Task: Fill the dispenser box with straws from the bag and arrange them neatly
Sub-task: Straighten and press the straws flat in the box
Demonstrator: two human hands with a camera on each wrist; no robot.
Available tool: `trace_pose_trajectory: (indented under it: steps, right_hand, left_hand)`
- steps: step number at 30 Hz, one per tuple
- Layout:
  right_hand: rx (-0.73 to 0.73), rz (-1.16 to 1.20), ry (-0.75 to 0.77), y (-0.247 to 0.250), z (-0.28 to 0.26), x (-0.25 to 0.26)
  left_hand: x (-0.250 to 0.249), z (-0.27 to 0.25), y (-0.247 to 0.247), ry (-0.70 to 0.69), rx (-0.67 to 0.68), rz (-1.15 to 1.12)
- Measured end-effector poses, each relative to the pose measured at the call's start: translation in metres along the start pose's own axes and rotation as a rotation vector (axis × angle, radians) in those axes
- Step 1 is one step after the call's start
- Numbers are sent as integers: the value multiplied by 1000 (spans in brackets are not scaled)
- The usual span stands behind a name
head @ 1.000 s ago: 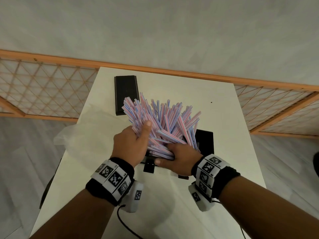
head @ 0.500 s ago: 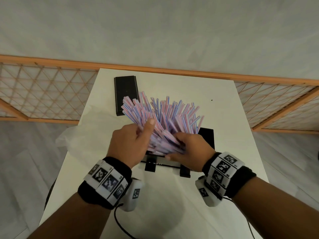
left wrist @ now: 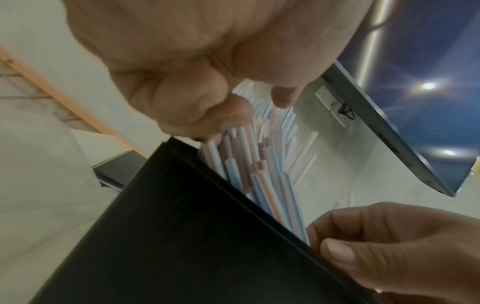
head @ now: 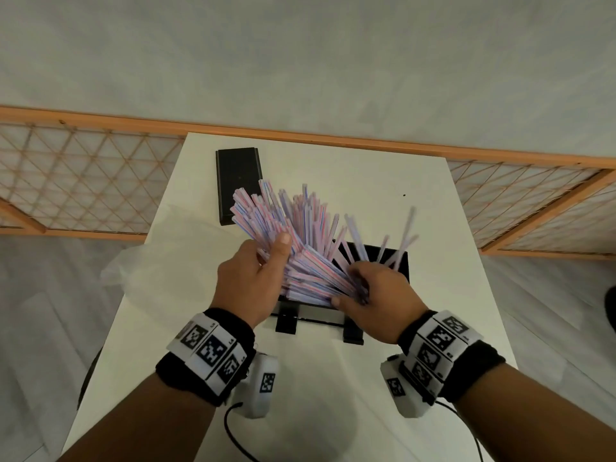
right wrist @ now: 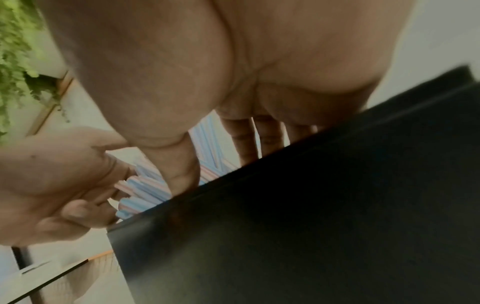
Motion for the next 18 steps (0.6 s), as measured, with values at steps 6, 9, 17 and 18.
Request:
trace_pose_trajectory:
  steps: [6,9,17,18]
  right_hand:
    - [6,33,-22,-5,4,-6]
    - [41,64,56,-8,5,0]
    - [-20,38,117,8,-10,19]
    - [-89,30,93,20,-13,18]
  left_hand:
    - [1,1,-8,-63,63,-3]
    - [0,2,-7,-34,65,-28]
    - [10,8,6,8,-143,46]
    - [8,6,13,-31,-226,60]
Point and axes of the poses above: each hand's wrist, its own z-axis towards the middle knuckle, its own y-axis out of the back of the hand, x = y × z, the point moved 4 cm from there along z, towards the middle knuckle, and after that the axes turned 15 degrees about z, right-handed, at the moved point
